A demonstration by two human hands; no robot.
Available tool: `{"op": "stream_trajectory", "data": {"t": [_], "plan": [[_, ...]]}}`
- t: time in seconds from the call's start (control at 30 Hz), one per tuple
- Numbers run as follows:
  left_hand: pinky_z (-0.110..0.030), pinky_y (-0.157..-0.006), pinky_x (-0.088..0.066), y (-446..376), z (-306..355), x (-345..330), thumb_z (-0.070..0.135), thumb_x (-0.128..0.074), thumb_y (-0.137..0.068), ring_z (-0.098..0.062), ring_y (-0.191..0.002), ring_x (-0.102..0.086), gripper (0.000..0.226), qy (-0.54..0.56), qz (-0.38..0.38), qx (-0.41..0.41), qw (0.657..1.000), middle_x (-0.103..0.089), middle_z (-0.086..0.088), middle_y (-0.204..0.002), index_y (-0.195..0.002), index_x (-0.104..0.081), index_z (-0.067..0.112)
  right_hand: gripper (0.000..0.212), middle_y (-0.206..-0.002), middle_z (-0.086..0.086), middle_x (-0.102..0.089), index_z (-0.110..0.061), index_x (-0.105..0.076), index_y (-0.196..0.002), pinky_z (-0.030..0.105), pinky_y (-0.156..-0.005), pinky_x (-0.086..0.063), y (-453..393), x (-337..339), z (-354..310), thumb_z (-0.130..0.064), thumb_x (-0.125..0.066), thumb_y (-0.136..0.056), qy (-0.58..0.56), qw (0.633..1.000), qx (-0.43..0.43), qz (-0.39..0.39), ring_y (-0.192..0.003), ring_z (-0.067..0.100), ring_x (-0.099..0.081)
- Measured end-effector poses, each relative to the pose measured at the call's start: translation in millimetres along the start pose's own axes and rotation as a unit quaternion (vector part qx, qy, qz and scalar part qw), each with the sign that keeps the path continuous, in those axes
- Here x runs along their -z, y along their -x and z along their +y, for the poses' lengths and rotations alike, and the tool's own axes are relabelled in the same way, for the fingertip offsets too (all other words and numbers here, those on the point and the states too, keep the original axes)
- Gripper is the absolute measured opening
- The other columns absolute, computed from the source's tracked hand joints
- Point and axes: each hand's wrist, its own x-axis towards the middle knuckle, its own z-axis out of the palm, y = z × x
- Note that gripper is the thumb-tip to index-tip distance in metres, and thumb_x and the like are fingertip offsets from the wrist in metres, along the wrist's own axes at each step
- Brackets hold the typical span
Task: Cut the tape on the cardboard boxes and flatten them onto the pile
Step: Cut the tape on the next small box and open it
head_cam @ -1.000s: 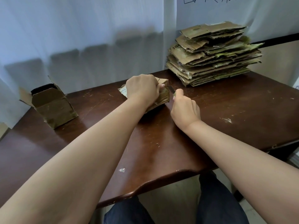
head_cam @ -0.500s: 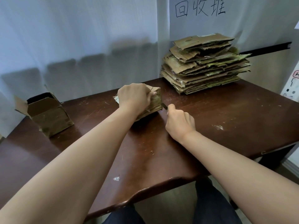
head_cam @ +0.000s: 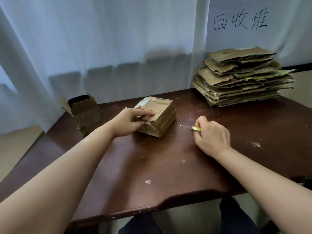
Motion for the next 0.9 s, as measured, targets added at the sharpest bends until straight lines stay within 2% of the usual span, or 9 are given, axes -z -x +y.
{"op": "stream_trajectory", "data": {"t": [0.07, 0.13, 0.2, 0.3, 0.4, 0.47, 0.57, 0.7, 0.9], "plan": [[-0.052, -0.118, -0.002, 4.0, 4.1, -0.6, 0.050, -0.040, -0.076, -0.011, -0.143, -0.026, 0.036, -0.019, 0.068, 0.053, 0.996, -0.057, 0.018, -0.129, -0.105, -0.062, 0.047, 0.017, -0.086, 0.004, -0.061, -0.017, -0.051, -0.102, 0.032, -0.061, -0.029, -3.2, -4.6, -3.5, -0.032, -0.043, -0.097, -0.023, 0.999, -0.020, -0.011, -0.087, 0.031, -0.059], [-0.053, -0.114, -0.013, 4.6, 20.3, -13.0, 0.065, -0.029, -0.069, -0.017, -0.135, -0.039, 0.051, -0.039, 0.177, 0.083, 0.980, -0.065, 0.009, -0.118, -0.096, -0.064, 0.040, 0.024, -0.092, 0.007, -0.064, -0.013, -0.054, -0.102, 0.033, -0.062, -0.029, -9.3, -11.4, -9.2, -0.031, -0.039, -0.100, -0.052, 0.998, -0.019, -0.010, -0.091, 0.033, -0.058], [-0.047, -0.110, -0.025, -3.1, 36.8, -30.8, 0.076, -0.036, -0.072, -0.022, -0.125, -0.045, 0.061, -0.110, 0.207, 0.105, 0.966, -0.065, 0.002, -0.117, -0.104, -0.064, 0.032, 0.023, -0.096, 0.008, -0.063, -0.012, -0.058, -0.103, 0.034, -0.063, -0.029, -17.4, -17.3, -14.0, -0.026, -0.040, -0.101, -0.081, 0.997, -0.015, -0.001, -0.095, 0.034, -0.057], [-0.038, -0.105, -0.032, -13.9, 36.0, -45.3, 0.054, -0.059, -0.085, -0.027, -0.120, -0.045, 0.046, -0.187, 0.184, 0.085, 0.961, -0.058, 0.002, -0.129, -0.123, -0.061, 0.028, 0.022, -0.101, 0.005, -0.059, -0.019, -0.062, -0.111, 0.033, -0.064, -0.032, -27.4, -13.3, -20.5, -0.026, -0.045, -0.099, -0.079, 0.997, -0.002, 0.019, -0.094, 0.036, -0.058], [-0.036, -0.105, -0.036, -12.4, 14.3, -31.2, 0.024, -0.067, -0.088, -0.023, -0.119, -0.052, 0.037, -0.072, 0.144, 0.008, 0.987, -0.061, 0.003, -0.126, -0.125, -0.064, 0.024, 0.026, -0.102, 0.002, -0.055, -0.028, -0.063, -0.117, 0.031, -0.058, -0.040, -29.9, -6.7, -23.1, -0.033, -0.060, -0.091, -0.075, 0.992, 0.083, 0.065, -0.075, 0.033, -0.062], [-0.029, -0.106, -0.038, -6.0, 4.4, -20.3, 0.012, -0.067, -0.087, -0.016, -0.121, -0.053, 0.039, -0.010, 0.098, -0.028, 0.995, -0.062, 0.004, -0.126, -0.125, -0.065, 0.022, 0.039, -0.109, 0.002, -0.053, -0.031, -0.062, -0.120, 0.032, -0.051, -0.047, -32.1, -4.9, -27.0, -0.035, -0.071, -0.082, -0.063, 0.985, 0.146, 0.067, -0.065, 0.028, -0.062], [-0.028, -0.110, -0.034, 4.2, -4.8, -17.1, 0.011, -0.068, -0.087, -0.011, -0.125, -0.048, 0.044, 0.007, 0.083, -0.061, 0.995, -0.058, 0.006, -0.130, -0.128, -0.062, 0.024, 0.042, -0.122, -0.005, -0.055, -0.034, -0.063, -0.121, 0.032, -0.055, -0.052, -40.1, -11.5, -35.6, -0.037, -0.073, -0.080, -0.069, 0.980, 0.183, 0.043, -0.073, 0.025, -0.067], [-0.035, -0.108, -0.036, 9.5, -12.7, -38.7, 0.019, -0.075, -0.080, -0.014, -0.121, -0.046, 0.051, -0.001, 0.153, -0.079, 0.985, -0.055, 0.008, -0.128, -0.128, -0.059, 0.025, 0.026, -0.103, -0.010, -0.059, -0.032, -0.067, -0.108, 0.029, -0.056, -0.050, -42.3, -23.0, -45.2, -0.032, -0.070, -0.082, -0.136, 0.975, 0.159, 0.076, -0.073, 0.025, -0.066], [-0.042, -0.086, -0.051, 5.8, -11.7, -50.5, 0.020, -0.073, -0.081, -0.028, -0.107, -0.052, 0.043, -0.101, 0.210, -0.079, 0.969, -0.050, -0.003, -0.120, -0.120, -0.055, 0.019, 0.031, -0.104, -0.002, -0.054, -0.023, -0.062, -0.110, 0.027, -0.048, -0.046, -39.0, -35.7, -45.8, -0.029, -0.071, -0.081, -0.105, 0.976, 0.167, 0.093, -0.062, 0.027, -0.062]]}}
